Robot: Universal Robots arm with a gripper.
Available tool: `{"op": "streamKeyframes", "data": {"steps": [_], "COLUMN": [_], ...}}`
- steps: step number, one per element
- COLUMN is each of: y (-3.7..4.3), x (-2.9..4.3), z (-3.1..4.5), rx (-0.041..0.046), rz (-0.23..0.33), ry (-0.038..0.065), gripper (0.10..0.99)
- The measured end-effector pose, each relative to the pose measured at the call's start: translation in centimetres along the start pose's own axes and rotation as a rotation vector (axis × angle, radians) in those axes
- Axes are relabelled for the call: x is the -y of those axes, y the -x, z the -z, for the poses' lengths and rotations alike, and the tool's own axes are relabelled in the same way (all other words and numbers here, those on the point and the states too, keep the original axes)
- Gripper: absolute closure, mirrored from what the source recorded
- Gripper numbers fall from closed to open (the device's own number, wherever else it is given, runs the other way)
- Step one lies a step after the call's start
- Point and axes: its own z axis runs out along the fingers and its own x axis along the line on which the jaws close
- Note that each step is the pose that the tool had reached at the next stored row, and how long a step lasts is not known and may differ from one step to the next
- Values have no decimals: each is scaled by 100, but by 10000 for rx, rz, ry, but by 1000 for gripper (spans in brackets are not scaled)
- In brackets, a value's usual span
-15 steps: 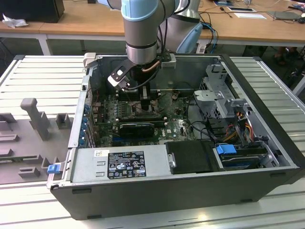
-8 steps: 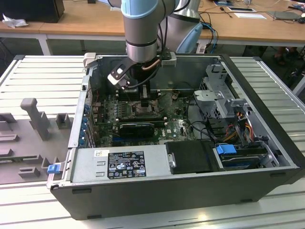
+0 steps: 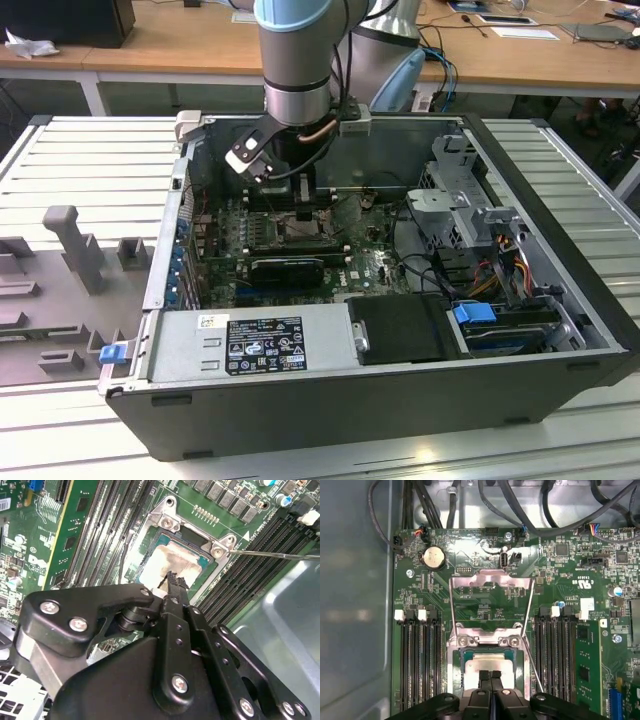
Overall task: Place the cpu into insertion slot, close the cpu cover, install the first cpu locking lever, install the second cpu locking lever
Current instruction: 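Close the cpu cover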
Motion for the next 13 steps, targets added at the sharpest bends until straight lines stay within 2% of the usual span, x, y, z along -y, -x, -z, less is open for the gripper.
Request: {"op": "streamKeyframes", "data": {"steps": [1, 13], "y": [0, -1], "x": [-36, -45], "z": [-3, 104], "rx": [-3, -3], "rz": [-1, -1], "ry": [-16, -16], "gripper": [980, 980]}}
